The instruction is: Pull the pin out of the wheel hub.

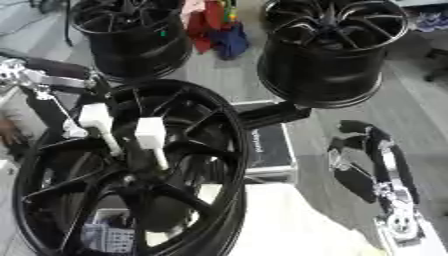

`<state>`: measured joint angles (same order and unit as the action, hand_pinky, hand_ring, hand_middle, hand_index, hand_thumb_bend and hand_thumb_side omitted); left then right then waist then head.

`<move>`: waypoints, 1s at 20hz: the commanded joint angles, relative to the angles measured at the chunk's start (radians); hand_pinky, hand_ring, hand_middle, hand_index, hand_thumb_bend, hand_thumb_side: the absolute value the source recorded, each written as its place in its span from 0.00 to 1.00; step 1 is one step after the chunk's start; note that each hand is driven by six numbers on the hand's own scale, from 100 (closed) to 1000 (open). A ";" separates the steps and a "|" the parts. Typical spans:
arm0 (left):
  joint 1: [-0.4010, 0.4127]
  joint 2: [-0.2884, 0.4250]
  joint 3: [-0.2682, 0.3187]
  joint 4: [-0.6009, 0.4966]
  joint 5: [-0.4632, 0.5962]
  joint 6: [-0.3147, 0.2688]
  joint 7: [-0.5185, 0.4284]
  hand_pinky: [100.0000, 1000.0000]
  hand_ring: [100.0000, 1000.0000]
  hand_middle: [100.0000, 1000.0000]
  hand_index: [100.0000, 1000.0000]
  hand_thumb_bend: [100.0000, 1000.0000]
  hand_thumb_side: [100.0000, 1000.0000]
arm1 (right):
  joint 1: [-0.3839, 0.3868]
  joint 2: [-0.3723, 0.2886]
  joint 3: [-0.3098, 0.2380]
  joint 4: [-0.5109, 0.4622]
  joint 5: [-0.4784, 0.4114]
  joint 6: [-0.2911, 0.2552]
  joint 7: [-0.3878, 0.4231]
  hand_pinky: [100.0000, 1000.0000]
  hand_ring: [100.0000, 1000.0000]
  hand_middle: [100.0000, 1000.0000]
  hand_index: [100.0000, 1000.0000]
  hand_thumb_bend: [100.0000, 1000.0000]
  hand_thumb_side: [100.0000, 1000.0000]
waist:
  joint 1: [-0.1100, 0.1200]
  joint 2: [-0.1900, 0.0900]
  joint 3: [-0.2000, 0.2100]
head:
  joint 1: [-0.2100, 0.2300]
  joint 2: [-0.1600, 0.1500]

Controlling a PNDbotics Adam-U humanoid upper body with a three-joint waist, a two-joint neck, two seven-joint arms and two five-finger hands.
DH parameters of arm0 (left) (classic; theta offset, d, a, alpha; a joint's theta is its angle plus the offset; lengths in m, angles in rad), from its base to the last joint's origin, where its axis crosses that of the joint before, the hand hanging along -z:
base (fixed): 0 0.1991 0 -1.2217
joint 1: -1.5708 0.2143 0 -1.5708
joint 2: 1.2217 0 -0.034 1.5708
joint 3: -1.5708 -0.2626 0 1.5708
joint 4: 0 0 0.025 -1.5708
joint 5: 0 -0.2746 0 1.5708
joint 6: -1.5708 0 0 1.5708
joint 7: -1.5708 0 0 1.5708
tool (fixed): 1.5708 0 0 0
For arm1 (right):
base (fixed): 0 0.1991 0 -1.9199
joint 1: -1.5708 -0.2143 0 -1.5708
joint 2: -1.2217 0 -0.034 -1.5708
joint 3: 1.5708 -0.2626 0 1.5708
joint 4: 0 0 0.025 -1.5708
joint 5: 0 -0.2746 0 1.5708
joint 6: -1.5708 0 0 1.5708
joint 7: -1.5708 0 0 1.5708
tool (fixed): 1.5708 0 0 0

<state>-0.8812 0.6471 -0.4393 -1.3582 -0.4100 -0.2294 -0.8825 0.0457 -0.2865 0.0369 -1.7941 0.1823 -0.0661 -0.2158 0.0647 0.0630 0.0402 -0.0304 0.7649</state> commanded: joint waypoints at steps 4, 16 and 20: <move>-0.042 0.121 0.123 -0.081 0.027 0.006 -0.019 0.42 0.32 0.41 0.61 0.00 0.03 | -0.001 -0.017 -0.010 -0.007 -0.002 -0.001 0.000 0.71 0.57 0.63 0.72 0.00 0.00 | -0.002 -0.014 0.010 | 0.000 -0.003; 0.238 0.328 0.322 0.049 -0.049 0.103 0.108 0.46 0.35 0.42 0.63 0.00 0.01 | -0.001 -0.009 -0.020 -0.008 0.000 0.001 -0.008 0.71 0.57 0.63 0.73 0.00 0.00 | -0.011 -0.002 0.044 | -0.009 -0.008; 0.337 0.294 0.357 0.191 -0.133 0.139 0.160 0.57 0.46 0.55 0.74 0.01 0.01 | -0.003 -0.004 -0.021 -0.009 0.000 0.001 -0.008 0.71 0.57 0.63 0.73 0.00 0.00 | -0.018 0.001 0.048 | -0.006 -0.015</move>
<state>-0.5354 0.9176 -0.1095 -1.1985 -0.5182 -0.1002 -0.7402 0.0526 -0.2852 0.0242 -1.7906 0.1824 -0.0625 -0.2212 0.0445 0.0701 0.0873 -0.0381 0.7621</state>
